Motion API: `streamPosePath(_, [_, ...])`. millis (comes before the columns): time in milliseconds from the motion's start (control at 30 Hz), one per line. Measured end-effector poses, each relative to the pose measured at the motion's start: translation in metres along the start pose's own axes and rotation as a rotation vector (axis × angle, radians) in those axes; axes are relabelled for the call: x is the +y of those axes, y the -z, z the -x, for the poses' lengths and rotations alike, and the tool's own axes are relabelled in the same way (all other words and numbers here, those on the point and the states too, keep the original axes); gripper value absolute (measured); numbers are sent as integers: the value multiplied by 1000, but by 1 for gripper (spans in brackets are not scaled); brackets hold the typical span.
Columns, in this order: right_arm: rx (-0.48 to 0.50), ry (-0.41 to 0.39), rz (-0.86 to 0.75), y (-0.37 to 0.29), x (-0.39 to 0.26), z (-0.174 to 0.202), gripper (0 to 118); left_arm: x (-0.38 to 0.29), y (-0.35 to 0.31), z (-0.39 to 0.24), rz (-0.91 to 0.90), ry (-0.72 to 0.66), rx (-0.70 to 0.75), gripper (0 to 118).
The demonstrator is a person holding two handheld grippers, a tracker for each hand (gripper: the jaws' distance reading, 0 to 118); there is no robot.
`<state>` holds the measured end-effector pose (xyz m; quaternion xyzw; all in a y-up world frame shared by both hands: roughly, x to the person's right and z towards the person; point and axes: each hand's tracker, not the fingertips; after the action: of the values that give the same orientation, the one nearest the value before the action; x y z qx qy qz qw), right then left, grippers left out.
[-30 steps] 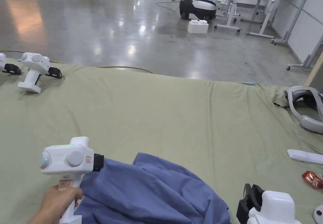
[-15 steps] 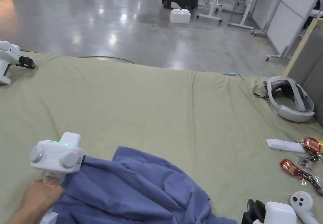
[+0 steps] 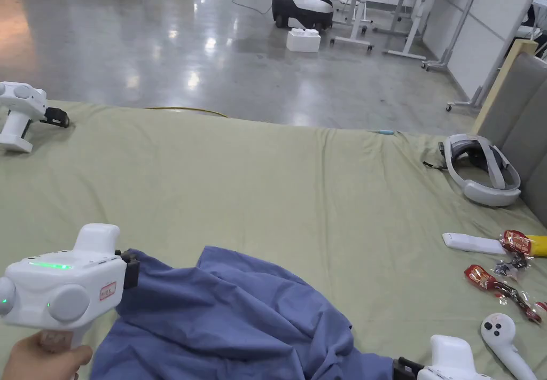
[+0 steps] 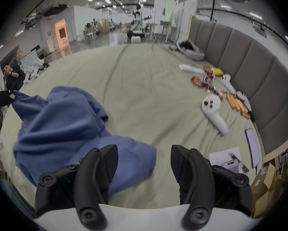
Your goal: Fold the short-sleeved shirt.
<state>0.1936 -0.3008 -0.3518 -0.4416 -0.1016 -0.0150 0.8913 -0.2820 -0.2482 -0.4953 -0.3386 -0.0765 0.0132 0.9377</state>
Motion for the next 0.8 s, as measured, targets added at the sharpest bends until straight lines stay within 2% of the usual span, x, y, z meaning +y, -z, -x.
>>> streamPosePath(100, [8,-5,75,23,-9,-1,70,-1,7,1,-21,16,2,6])
streamPosePath(133, [20,-3,103,30,-11,0,66,-18,-48,-16,-18,18,2,6])
streamPosePath(233, [110,34,106,43,-18,2,23,-28,-64,-21,-22,-1,-3,6])
streamPosePath(267, [103,37,102,45,-19,4,18,-41,-26,17,-21,-3,-1,6])
streamPosePath(300, [93,39,95,45,-21,6,14,-44,-25,20,-17,-3,4,6])
streamPosePath(500, [99,-3,-63,7,-12,13,8,-37,-24,34,-29,-2,-1,6])
streamPosePath(533, [100,-8,-101,-3,-7,13,8,-32,-69,-5,-76,36,24,6])
streamPosePath(800, [79,-33,-354,-89,64,5,8,27,-138,-4,-230,30,27,6])
